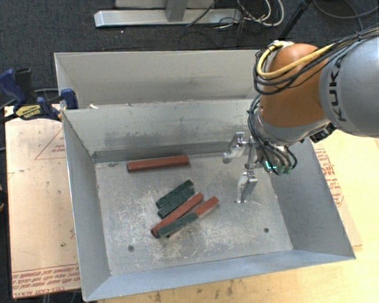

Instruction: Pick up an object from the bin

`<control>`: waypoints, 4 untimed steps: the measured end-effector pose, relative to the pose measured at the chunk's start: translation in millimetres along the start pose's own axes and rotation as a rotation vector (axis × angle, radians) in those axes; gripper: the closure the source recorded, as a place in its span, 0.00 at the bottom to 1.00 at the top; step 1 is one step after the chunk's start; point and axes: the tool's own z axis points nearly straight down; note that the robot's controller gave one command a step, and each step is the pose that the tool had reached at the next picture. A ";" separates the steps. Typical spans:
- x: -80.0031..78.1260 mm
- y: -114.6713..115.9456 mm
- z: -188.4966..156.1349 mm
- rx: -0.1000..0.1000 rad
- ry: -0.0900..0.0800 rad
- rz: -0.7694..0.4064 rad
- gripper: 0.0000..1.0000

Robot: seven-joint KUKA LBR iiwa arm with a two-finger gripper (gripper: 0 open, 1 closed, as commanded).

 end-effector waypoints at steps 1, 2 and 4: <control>-1.7 0.0 -3.8 0.001 -0.007 -0.001 0.00; -5.6 20.1 32.9 0.002 -0.015 -0.057 0.00; 47.5 29.5 93.2 0.001 -0.009 -0.191 1.00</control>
Offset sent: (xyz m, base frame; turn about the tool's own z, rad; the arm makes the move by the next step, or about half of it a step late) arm 0.0056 0.0560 -0.0993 -0.1538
